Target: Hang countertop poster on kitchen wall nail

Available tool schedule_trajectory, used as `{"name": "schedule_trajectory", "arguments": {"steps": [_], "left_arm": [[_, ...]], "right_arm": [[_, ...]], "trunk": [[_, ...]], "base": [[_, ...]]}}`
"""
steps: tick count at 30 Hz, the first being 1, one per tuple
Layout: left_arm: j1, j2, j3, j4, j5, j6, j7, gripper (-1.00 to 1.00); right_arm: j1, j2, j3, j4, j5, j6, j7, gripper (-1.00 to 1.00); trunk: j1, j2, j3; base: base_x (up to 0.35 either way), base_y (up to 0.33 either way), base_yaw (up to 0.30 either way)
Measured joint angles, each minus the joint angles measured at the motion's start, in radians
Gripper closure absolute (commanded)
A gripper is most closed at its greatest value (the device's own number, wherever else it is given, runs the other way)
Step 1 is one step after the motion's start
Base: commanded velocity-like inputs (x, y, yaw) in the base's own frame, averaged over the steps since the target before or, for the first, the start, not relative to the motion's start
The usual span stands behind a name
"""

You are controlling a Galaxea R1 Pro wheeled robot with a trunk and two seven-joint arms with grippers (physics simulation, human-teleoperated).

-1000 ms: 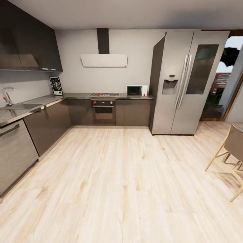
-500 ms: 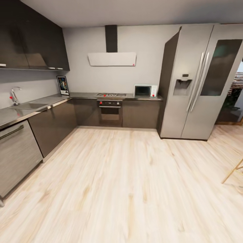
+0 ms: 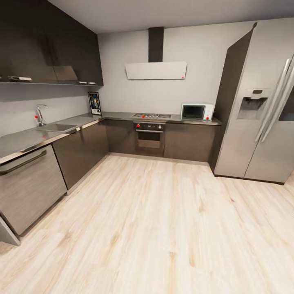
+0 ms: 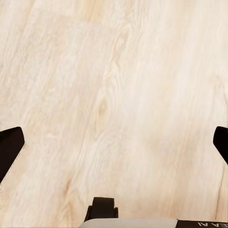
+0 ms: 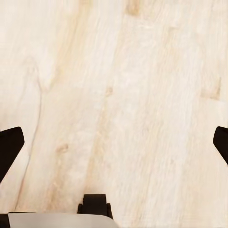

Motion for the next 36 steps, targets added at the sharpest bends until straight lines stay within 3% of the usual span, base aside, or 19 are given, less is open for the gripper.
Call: {"name": "schedule_trajectory", "arguments": {"steps": [9, 36], "left_arm": [[0.000, 0.000, 0.000, 0.000, 0.000, 0.000, 0.000, -1.00], [0.000, 0.000, 0.000, 0.000, 0.000, 0.000, 0.000, -1.00]], "right_arm": [[0.000, -0.001, 0.000, 0.000, 0.000, 0.000, 0.000, -1.00], [0.000, -0.008, 0.001, 0.000, 0.000, 0.002, 0.004, -1.00]], "trunk": [[0.000, 0.000, 0.000], [0.000, 0.000, 0.000]], "base": [[0.339, 0.000, 0.242], [0.339, 0.000, 0.024]]}}
